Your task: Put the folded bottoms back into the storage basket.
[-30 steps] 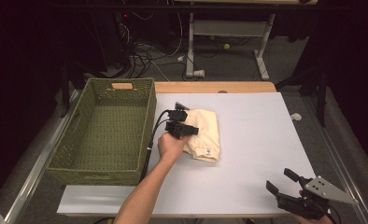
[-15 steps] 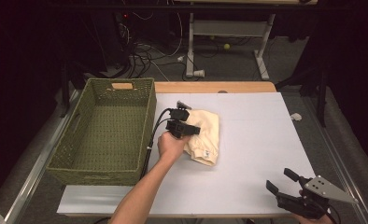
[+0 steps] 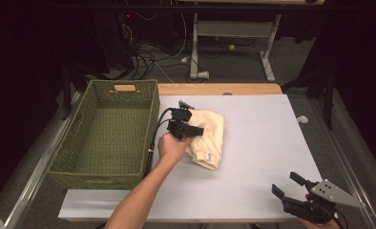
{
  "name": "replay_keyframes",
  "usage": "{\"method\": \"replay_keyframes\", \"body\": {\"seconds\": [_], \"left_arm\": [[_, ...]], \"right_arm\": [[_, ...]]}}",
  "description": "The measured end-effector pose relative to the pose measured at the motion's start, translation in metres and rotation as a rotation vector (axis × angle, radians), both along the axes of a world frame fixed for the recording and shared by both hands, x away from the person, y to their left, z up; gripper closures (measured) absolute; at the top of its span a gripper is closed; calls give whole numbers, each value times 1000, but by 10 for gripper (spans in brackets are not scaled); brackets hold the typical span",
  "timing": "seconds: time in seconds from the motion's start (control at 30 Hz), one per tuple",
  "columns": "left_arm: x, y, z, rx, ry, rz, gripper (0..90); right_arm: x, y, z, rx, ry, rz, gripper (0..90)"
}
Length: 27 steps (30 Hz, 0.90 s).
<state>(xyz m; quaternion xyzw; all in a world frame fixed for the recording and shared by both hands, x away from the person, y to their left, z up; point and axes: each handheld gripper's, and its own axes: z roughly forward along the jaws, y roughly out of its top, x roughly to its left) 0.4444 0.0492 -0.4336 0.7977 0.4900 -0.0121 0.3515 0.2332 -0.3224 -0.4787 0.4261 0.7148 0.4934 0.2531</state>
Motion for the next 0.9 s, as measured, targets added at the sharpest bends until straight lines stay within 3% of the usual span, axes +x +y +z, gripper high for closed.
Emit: {"method": "replay_keyframes", "body": {"seconds": [0.9], "left_arm": [[-15, 9, 28, -14, -50, -49, 613]], "right_arm": [[0, -1, 0, 4, 2, -4, 210]]}}
